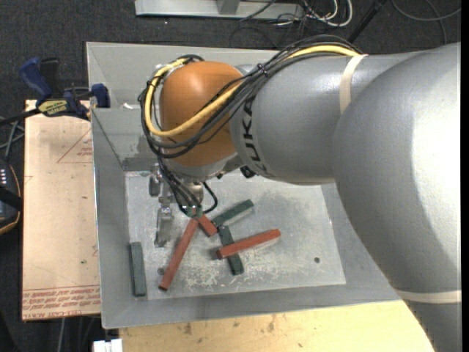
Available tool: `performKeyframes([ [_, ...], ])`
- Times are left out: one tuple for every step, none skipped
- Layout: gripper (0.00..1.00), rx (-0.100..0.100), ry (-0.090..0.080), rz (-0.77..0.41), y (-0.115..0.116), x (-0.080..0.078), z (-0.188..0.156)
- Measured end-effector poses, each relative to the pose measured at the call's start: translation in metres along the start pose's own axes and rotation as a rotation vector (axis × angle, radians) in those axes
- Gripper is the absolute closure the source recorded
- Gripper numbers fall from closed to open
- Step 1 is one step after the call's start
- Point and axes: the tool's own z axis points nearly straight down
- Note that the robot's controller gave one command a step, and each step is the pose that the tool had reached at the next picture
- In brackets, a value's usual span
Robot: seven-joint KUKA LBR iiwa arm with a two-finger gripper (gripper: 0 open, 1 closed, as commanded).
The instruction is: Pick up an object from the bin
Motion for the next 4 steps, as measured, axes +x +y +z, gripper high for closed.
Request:
performKeyframes([
  [0.00, -0.001, -0.007, 0.003, -0.001, -0.002, -0.004],
  [0.00, -0.004, -0.015, -0.145, -0.028, 0.014, 0.029],
  [0.00, 0.003, -0.006, -0.441, -0.047, 0.013, 0.063],
  [0.00, 0.001, -0.008, -0.549, -0.039, 0.036, 0.073],
])
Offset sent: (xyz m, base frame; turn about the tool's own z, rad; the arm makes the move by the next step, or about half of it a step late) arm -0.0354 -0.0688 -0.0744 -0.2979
